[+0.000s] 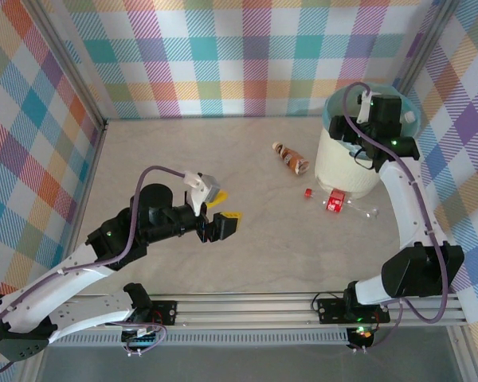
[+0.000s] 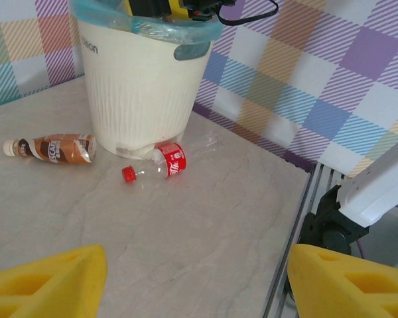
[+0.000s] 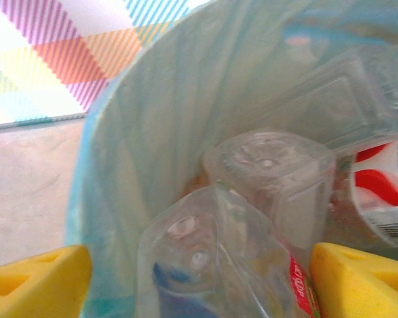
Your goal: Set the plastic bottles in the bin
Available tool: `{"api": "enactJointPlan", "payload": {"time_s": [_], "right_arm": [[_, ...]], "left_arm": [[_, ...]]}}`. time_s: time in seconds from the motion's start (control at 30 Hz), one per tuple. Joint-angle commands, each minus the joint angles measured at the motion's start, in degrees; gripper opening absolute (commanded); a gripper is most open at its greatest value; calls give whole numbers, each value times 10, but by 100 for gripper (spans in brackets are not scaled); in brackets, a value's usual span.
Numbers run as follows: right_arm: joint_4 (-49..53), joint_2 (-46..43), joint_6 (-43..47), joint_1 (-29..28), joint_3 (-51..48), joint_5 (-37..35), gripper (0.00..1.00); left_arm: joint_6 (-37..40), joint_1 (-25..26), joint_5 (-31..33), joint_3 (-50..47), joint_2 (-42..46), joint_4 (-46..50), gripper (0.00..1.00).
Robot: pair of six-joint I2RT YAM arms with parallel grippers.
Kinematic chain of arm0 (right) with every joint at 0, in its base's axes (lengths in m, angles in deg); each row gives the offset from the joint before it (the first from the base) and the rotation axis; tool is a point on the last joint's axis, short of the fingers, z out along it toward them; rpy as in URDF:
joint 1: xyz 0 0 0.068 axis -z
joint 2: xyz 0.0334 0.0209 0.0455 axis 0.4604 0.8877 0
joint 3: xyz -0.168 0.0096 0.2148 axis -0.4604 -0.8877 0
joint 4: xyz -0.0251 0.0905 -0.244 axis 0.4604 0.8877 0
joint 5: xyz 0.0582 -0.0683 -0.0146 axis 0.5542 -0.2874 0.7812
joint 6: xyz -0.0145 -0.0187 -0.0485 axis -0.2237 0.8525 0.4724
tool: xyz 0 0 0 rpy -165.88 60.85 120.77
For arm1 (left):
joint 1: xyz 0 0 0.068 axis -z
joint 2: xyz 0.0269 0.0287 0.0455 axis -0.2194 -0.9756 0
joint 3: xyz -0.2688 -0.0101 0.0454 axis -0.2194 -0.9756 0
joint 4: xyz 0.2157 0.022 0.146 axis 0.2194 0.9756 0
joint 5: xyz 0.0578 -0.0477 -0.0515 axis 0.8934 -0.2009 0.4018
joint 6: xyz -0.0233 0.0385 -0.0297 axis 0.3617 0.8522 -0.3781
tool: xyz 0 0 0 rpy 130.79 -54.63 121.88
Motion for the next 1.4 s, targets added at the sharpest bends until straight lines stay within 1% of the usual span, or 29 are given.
{"api": "enactJointPlan", "payload": {"time_s": [0.0, 0.07, 0.2, 0.3, 0.4, 0.53, 0.6, 0.67, 0.7, 0.73, 0.77, 0.83, 0.9, 0.93, 1.07, 1.23, 1.37], "right_arm": [[28, -11, -26, -3, 34, 46, 90], [45, -16, -31, -3, 52, 40, 93], [69, -44, -41, -3, 82, 25, 95], [86, -76, -45, -3, 100, 20, 95], [102, -116, -51, -4, 100, 35, 94], [105, -188, -69, -5, 41, 88, 87], [100, -220, -88, -12, -2, 114, 83], [95, -245, -100, -34, -42, 138, 80], [105, -247, -98, -46, -51, 140, 80], [124, -247, -96, -60, -54, 135, 80], [143, -246, -94, -69, -55, 127, 80], [160, -254, -97, -79, -69, 123, 80], [156, -272, -101, -82, -89, 124, 80], [155, -283, -101, -82, -97, 120, 80], [146, -322, -102, -82, -110, 104, 80], [138, -362, -111, -82, -124, 122, 78], [137, -385, -115, -83, -148, 146, 78]], "left_arm": [[2, 2, 2, 19, 0, 2, 73], [0, 2, 6, 19, -2, 2, 73], [-3, 2, 19, 23, -10, 2, 73], [-3, 2, 31, 29, -28, 8, 73], [-7, 2, 39, 37, -56, 12, 73], [-18, 2, 64, 45, -104, 3, 75], [-33, 2, 95, 60, -140, 8, 75], [-54, 3, 137, 83, -183, 19, 75], [-67, 1, 157, 95, -204, 24, 76], [-85, 0, 182, 111, -228, 30, 78], [-111, -2, 209, 131, -256, 39, 82], [-167, -14, 238, 179, -314, 68, 85], [-222, -31, 241, 234, -378, 104, 86], [-250, -41, 230, 264, -419, 114, 86], [-308, -70, 174, 374, -569, 117, 87], [-354, -96, 134, 599, -769, 192, 87], [-399, -114, 84, 738, -886, 198, 87]]}}
